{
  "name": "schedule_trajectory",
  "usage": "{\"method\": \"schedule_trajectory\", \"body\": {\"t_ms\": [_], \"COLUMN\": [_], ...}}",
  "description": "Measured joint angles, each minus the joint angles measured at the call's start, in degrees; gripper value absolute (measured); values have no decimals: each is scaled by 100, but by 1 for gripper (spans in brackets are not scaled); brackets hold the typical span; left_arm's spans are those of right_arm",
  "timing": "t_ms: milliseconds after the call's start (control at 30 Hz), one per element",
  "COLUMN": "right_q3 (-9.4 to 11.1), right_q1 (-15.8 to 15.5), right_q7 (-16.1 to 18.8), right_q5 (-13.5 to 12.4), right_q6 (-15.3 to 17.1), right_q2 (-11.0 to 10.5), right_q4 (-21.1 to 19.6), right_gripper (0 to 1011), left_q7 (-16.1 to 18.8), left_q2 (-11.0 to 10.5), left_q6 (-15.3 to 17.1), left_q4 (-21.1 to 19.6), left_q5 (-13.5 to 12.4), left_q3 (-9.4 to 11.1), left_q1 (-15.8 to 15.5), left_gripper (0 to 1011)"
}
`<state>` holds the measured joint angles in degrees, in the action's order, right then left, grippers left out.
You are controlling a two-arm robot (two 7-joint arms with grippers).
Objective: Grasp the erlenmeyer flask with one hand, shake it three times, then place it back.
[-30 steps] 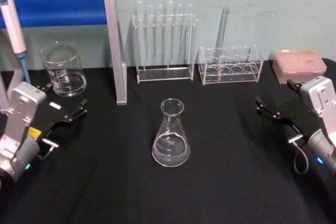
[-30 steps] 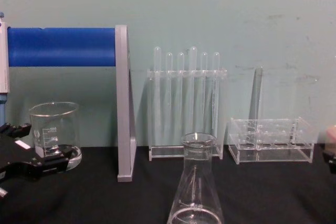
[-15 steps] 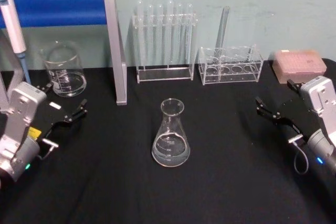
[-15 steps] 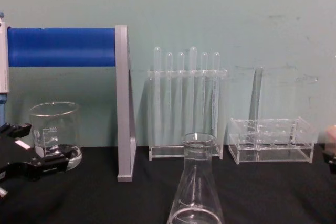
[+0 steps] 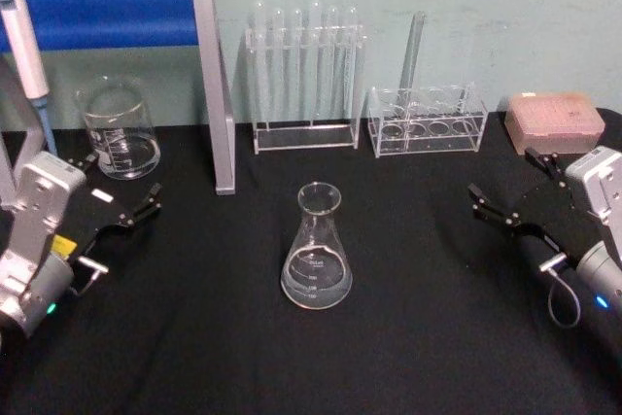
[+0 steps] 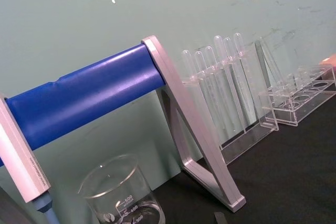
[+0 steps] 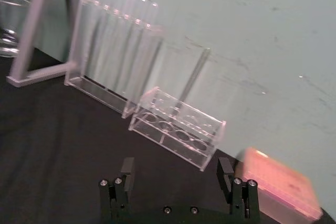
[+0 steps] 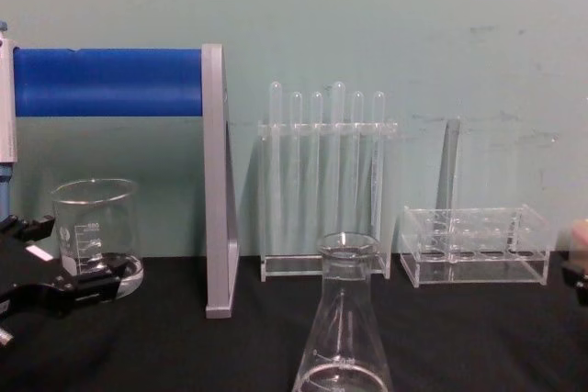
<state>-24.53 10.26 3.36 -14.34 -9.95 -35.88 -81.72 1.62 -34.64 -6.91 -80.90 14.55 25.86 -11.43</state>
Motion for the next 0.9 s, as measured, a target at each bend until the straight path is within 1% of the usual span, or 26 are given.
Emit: {"method": "schedule_trajectory", "body": {"t_ms": [67,100,167,200,300,400,433,467,500,533,633,667,700,733,800,833,867,900], "right_q3": [27,51,71,88,113,144,145,145,139,139,94,83,57,57,-9,-9,-40,-54], "right_q1": [-35,-78,-116,-147,-201,-267,-273,-276,-276,-276,-247,-237,-210,-210,-125,-125,-75,-44], "right_q7": [137,280,426,573,812,1215,1290,1362,1532,1532,1947,2016,2190,2190,2530,2530,2686,2769], "right_q5": [-72,-140,-212,-287,-414,-660,-705,-743,-823,-823,-983,-1005,-1054,-1054,-1143,-1143,-1183,-1205], "right_q6": [-42,-93,-142,-183,-236,-267,-269,-273,-288,-288,-335,-343,-370,-370,-419,-419,-437,-442], "right_q2": [-28,-61,-96,-126,-177,-214,-216,-216,-215,-215,-179,-170,-143,-143,-74,-74,-33,-9], "right_q4": [-29,-65,-106,-138,-205,-283,-293,-296,-300,-300,-292,-285,-260,-260,-197,-197,-157,-131], "right_gripper": [1000,1000,1000,1000,1000,1000,1000,1000,1000,1000,1000,1000,1000,1000,1000,1000,1000,1000], "left_q7": [0,0,0,0,0,0,0,0,0,0,0,0,0,0,0,0,0,0], "left_q2": [0,0,0,0,0,0,0,0,0,0,0,0,0,0,0,0,0,0], "left_q6": [0,0,0,0,0,0,0,0,0,0,0,0,0,0,0,0,0,0], "left_q4": [0,0,0,0,0,0,0,0,0,0,0,0,0,0,0,0,0,0], "left_q5": [0,0,0,0,0,0,0,0,0,0,0,0,0,0,0,0,0,0], "left_q3": [0,0,0,0,0,0,0,0,0,0,0,0,0,0,0,0,0,0], "left_q1": [0,0,0,0,0,0,0,0,0,0,0,0,0,0,0,0,0,0], "left_gripper": [1001,1001,1001,1001,1001,1001,1001,1001,1001,1001,1001,1001,1001,1001,1001,1001,1001,1001]}}
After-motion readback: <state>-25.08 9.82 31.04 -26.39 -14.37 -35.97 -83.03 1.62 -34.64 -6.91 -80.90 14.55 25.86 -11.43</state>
